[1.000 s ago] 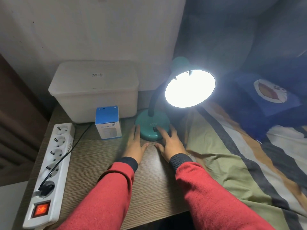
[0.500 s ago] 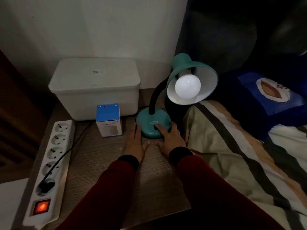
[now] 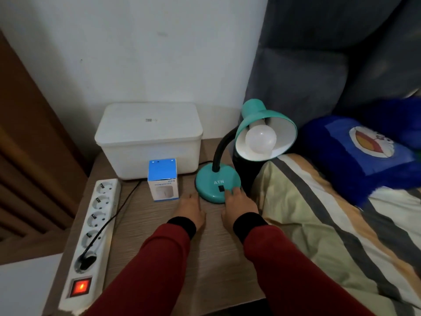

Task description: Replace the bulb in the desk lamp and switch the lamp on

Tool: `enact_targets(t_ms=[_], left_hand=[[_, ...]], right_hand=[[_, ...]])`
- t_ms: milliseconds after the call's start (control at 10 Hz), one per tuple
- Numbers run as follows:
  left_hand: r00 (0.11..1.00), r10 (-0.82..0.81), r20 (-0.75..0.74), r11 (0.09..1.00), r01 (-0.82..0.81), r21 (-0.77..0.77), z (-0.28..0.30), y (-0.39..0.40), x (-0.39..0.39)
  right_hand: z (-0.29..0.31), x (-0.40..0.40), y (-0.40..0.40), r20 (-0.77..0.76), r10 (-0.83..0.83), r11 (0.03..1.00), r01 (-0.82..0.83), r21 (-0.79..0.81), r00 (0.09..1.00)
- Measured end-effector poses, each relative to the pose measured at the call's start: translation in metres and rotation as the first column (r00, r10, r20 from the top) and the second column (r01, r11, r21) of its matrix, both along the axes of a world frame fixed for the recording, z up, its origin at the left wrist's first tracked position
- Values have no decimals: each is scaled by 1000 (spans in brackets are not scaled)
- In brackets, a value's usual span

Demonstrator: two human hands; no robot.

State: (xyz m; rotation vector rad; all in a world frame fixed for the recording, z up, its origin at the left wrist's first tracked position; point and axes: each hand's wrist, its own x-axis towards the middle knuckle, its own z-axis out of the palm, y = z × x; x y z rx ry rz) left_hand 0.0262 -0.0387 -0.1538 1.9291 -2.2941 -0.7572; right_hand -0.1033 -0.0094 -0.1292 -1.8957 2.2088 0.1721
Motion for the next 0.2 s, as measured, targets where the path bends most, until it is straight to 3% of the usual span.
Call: enact_targets(t_ms=[100, 200], left_hand=[[993, -15, 121, 998, 6, 70, 16, -3, 4], [980, -48, 194, 997, 35, 69, 24, 8, 11]], right_hand=[[8, 9, 3, -72, 66, 996, -61, 70, 995], [14, 18, 9, 24, 78, 985, -81, 151, 997]])
